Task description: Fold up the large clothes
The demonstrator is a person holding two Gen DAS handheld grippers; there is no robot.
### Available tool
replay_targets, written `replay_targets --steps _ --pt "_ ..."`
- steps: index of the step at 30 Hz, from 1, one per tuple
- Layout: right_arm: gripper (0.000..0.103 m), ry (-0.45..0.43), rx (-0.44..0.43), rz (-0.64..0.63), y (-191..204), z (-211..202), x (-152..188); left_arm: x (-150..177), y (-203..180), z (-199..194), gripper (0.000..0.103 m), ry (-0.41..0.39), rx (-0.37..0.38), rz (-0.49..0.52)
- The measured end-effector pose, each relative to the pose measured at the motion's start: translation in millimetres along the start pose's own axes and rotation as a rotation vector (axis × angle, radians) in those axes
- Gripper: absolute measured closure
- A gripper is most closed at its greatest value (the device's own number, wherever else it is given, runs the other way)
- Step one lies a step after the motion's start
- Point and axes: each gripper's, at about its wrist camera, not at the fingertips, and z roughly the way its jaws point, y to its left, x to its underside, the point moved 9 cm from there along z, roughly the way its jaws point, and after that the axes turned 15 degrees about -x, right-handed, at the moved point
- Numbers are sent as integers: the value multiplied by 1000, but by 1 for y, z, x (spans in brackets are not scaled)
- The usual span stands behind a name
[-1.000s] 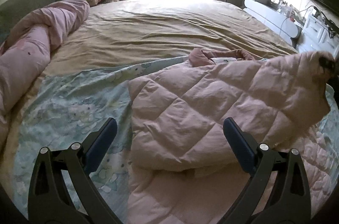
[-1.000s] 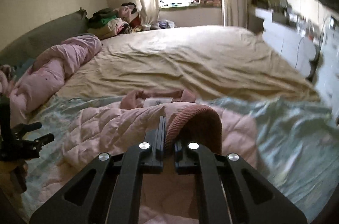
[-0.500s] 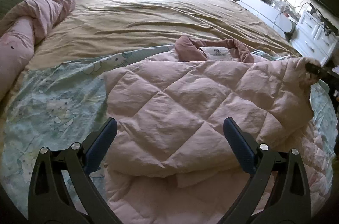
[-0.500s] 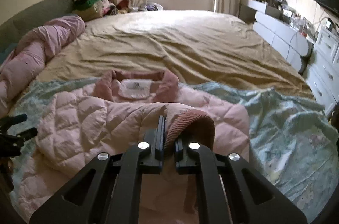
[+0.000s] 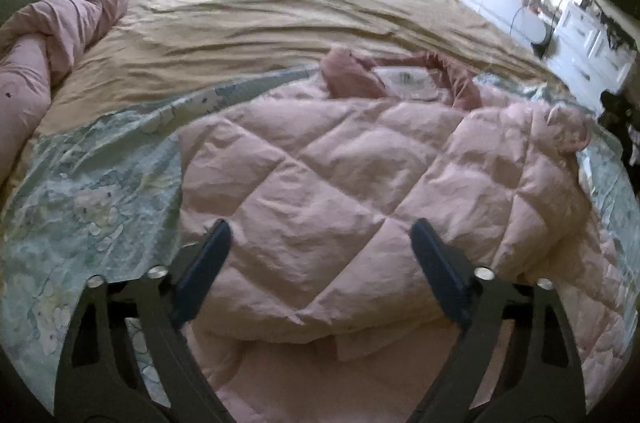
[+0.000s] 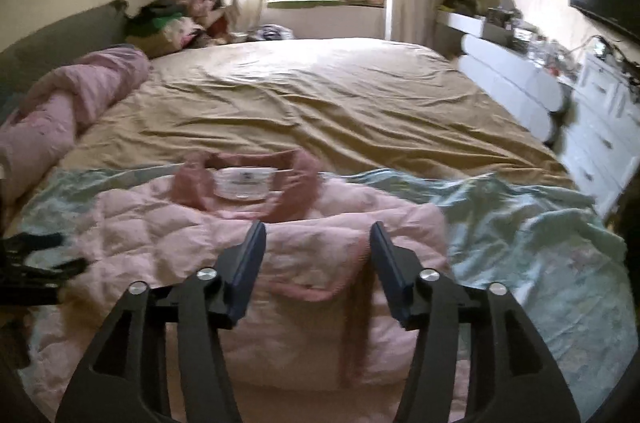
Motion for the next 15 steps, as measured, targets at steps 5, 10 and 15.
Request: replay_targets --steps 5,10,15 --pt "46 81 -61 -51 35 34 14 15 -4 19 29 54 14 4" --pt "42 163 -63 -51 47 67 32 22 -4 27 29 54 25 9" --pt "36 245 -46 0 40 93 53 23 -4 32 29 54 43 6"
